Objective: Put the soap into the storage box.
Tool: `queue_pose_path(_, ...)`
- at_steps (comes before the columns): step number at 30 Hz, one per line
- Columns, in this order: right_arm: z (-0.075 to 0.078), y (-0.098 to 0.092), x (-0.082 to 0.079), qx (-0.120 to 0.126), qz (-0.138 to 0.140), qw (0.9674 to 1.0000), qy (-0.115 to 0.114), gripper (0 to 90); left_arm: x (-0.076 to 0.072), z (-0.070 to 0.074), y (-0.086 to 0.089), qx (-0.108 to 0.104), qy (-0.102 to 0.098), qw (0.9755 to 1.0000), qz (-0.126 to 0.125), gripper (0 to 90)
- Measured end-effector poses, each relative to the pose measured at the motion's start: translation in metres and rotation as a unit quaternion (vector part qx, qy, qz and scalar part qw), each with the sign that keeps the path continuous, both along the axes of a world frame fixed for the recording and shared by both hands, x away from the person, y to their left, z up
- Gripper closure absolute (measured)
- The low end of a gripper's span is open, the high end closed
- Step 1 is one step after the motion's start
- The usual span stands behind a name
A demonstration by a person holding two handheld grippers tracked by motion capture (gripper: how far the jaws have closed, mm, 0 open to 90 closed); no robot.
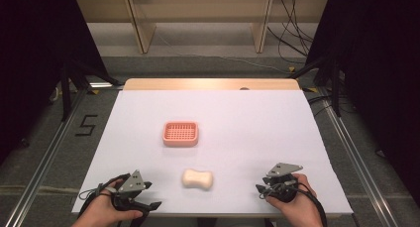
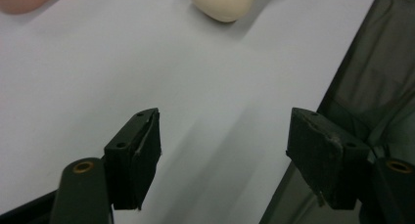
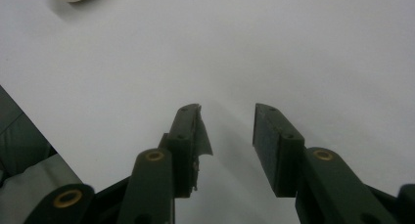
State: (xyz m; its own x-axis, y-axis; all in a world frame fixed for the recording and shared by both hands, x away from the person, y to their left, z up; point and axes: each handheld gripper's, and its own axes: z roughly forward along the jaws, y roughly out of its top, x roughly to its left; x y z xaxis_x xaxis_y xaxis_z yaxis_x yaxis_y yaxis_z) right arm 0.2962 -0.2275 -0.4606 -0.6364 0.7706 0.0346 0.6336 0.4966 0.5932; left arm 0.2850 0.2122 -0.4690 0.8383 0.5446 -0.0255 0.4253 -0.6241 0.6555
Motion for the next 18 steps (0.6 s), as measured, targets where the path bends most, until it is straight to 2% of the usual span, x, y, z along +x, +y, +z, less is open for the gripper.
queue_pose_path(2,-0.001,0.001,0.0,0.006,-0.001,1.0,-0.003,62.6,0.002,0.002,-0.002,0.005,0.0,0.9999,-0.01,28.3)
queue_pose_path(3,0.001,0.001,0.0,0.003,0.002,1.0,-0.001,62.6,0.007,0.007,-0.006,0.024,0.005,0.999,-0.036,28.3)
queue_pose_path(4,0.001,0.001,0.0,0.003,0.002,1.0,-0.001,62.6,0.007,0.007,-0.006,0.024,0.005,0.999,-0.036,28.3)
queue_pose_path(5,0.001,0.002,0.0,0.005,0.0,1.0,-0.006,62.6,0.012,0.013,-0.012,0.04,0.0,0.9976,-0.056,28.3)
queue_pose_path(6,0.002,0.001,0.0,0.001,0.002,1.0,-0.002,62.5,0.015,0.015,-0.015,0.046,0.002,0.9967,-0.067,28.3)
queue_pose_path(7,0.002,0.0,0.001,-0.002,0.008,0.9999,-0.008,62.5,0.021,0.018,-0.017,0.06,0.002,0.9946,-0.085,28.4)
queue_pose_path(8,0.002,0.001,0.0,-0.001,0.007,0.9999,-0.009,62.5,0.025,0.02,-0.02,0.066,-0.003,0.9941,-0.087,28.6)
queue_pose_path(10,0.003,0.0,0.0,-0.002,0.009,0.9999,-0.009,62.5,0.027,0.021,-0.023,0.063,0.001,0.9946,-0.082,28.9)
queue_pose_path(12,0.003,0.0,0.0,-0.002,0.011,0.9998,-0.013,62.5,0.037,0.026,-0.03,0.076,0.005,0.992,-0.101,30.2)
queue_pose_path(15,0.003,0.0,0.0,-0.002,0.012,0.9998,-0.014,62.6,0.041,0.028,-0.036,0.08,0.002,0.9912,-0.106,31.5)
queue_pose_path(17,0.004,0.0,0.0,0.007,0.005,0.9999,-0.013,62.6,0.044,0.03,-0.042,0.078,0.006,0.9909,-0.11,31.7)
queue_pose_path(18,0.005,-0.002,0.0,-0.003,0.012,0.9998,-0.013,62.6,0.048,0.033,-0.047,0.093,0.005,0.9875,-0.128,31.7)
